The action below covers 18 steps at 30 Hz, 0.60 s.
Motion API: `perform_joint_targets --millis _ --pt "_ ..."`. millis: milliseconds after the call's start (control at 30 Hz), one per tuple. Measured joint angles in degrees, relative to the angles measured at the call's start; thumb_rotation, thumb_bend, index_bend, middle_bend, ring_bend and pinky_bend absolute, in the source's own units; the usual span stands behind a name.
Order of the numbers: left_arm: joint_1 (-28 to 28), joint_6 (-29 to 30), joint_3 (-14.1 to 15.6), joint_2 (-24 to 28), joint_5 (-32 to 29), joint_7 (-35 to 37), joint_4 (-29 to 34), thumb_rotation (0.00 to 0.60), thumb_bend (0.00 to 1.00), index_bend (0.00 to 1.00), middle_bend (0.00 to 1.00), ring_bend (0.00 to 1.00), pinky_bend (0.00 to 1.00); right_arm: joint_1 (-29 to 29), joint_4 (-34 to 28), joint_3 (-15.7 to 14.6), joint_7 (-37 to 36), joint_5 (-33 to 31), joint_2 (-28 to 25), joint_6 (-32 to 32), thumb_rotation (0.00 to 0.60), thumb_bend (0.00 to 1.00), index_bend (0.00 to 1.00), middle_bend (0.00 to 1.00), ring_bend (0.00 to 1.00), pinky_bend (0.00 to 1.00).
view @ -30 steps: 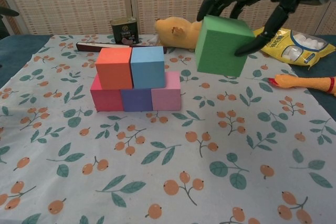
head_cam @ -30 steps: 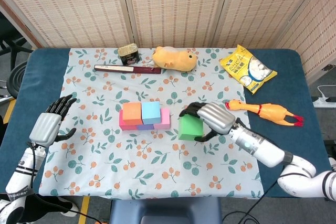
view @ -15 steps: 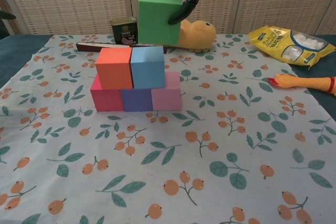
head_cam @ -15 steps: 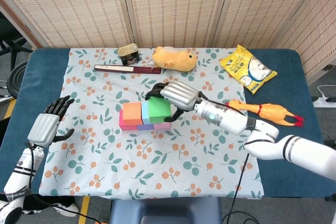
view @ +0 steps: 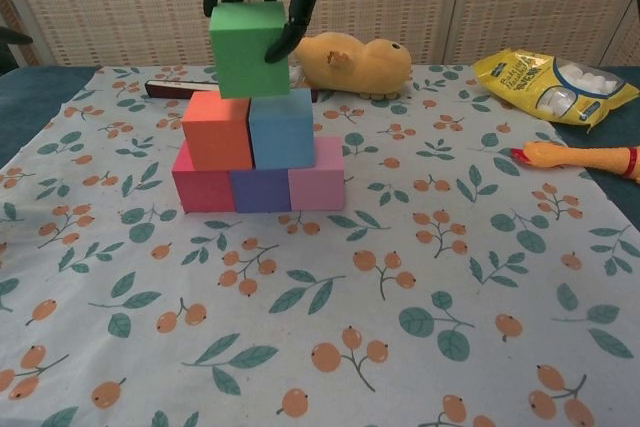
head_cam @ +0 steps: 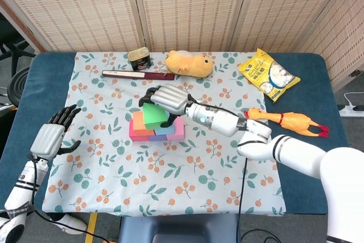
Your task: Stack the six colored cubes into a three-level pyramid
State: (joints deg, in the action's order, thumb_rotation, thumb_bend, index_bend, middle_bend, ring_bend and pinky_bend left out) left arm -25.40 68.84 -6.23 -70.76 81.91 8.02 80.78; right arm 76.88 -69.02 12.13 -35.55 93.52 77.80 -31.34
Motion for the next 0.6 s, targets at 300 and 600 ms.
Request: perform_joint_targets --millis 300,600 --pt "-0.2 -0.1 0.0 -0.3 0.2 0.4 -0.2 0.6 0.3 0.01 0.0 0.0 0.14 2.3 2.4 0.1 3.0 -4.9 3.2 3.7 0.6 0.15 0.2 0.35 0.14 0.26" --pt "-0.2 0.1 0.0 -0.4 0.5 0.7 -0.5 0.6 0.3 0.01 0.0 0.0 0.14 2.7 1.8 1.8 11.4 -13.0 4.2 6.0 0.6 0.15 0.18 0.35 0.13 0.24"
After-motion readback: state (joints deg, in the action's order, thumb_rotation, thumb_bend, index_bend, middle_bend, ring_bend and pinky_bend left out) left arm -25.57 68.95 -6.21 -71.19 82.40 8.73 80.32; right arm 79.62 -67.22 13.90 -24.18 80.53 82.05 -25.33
